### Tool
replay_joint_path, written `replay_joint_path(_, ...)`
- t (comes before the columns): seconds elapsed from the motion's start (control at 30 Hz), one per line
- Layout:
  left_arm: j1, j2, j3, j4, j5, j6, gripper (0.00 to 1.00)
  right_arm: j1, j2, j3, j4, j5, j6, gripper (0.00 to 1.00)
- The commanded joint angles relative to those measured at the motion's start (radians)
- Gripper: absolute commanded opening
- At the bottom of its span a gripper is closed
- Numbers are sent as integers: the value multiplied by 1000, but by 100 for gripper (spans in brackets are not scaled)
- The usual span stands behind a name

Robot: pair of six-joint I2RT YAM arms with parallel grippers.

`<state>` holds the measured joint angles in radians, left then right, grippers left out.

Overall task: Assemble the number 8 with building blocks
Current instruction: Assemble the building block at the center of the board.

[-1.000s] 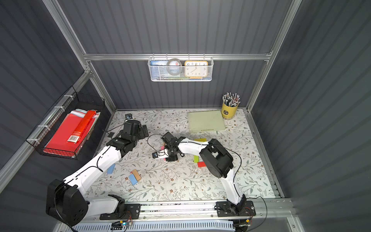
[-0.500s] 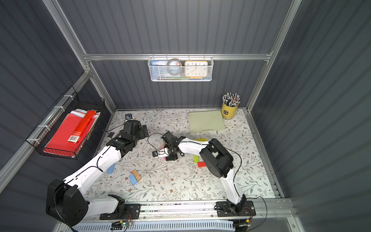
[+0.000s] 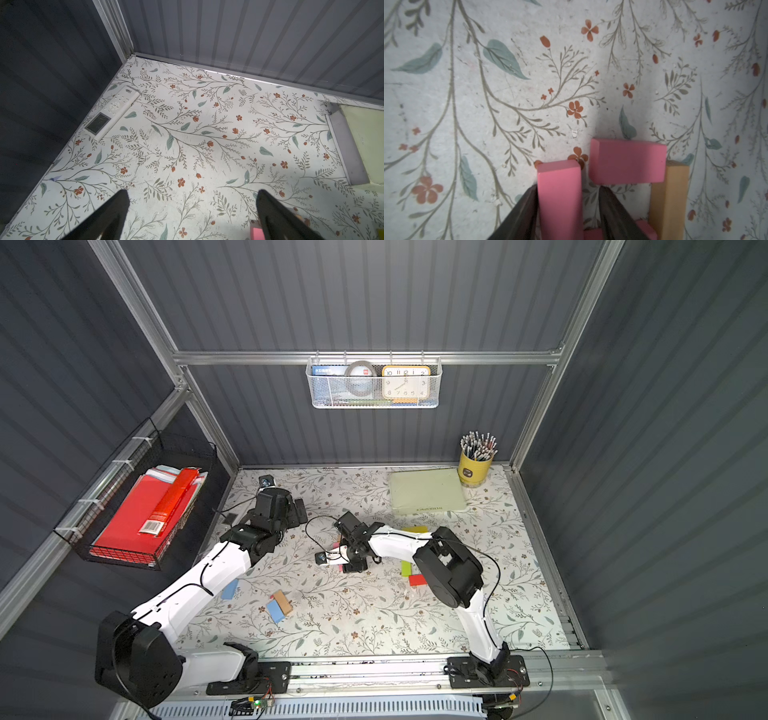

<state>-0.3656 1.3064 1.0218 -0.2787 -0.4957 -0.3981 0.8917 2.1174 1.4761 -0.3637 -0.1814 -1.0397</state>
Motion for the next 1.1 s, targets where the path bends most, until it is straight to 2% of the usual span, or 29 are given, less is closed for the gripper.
replay_joint_path(0.0,7,-12,-20,8,-12,1,99,-4,16,-5,-20,20,9,52)
replay_joint_path(0.87,8,-13,-19,8,-6,2,99,-4,11,-7,4,40,6,51)
replay_joint_path(1.07,8,-12,-20,10,-4,2,99,-1,-36,-31,37,8,1,51)
